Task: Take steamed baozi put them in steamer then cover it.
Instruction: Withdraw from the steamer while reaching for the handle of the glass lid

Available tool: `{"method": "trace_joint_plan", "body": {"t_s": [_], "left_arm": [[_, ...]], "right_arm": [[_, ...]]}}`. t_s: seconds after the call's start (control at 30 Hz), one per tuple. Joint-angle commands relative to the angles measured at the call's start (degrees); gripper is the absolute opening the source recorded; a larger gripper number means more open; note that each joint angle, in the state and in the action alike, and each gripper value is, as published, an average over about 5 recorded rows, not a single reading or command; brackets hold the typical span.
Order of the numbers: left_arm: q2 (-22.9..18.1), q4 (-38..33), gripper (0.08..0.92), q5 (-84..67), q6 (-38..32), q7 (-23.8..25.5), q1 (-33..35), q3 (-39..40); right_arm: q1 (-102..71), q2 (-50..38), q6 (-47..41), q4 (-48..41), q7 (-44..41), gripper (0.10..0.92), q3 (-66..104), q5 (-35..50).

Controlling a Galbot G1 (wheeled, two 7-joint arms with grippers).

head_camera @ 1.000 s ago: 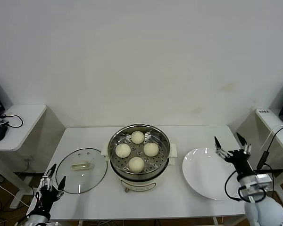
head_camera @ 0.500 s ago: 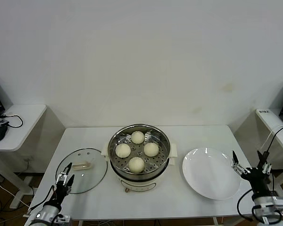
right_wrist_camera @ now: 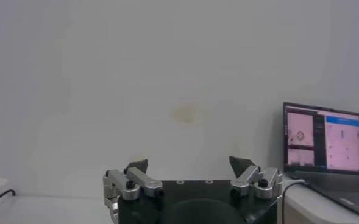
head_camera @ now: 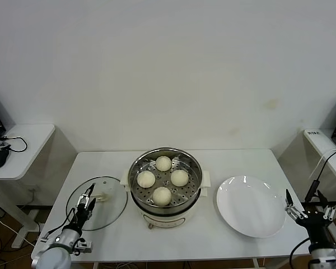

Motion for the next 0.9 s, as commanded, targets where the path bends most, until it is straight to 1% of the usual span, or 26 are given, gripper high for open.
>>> {"method": "trace_joint_plan", "body": {"t_s": [0.03,0.33,0.9], "left_arm": [[0.26,6.13,0.823,-0.49,0.0,0.02,-5.95,2.31],[0.64,8.92,0.823,-2.41,0.03,0.29,-7.86,2.54],[-0.13,10.57,0.823,-4.97,0.18,0.46,-9.97,3.28]], "right_arm": [[-1.77,1.08,-0.08,1.06,-0.22,0.823,1.23,-0.09],[-2.07,1.32,-0.03,1.09,-0.52,0.823,1.16,-0.3],[-2.79,2.12,0.67,0.96,-0.78,0.822,0.17,-1.16]]}}
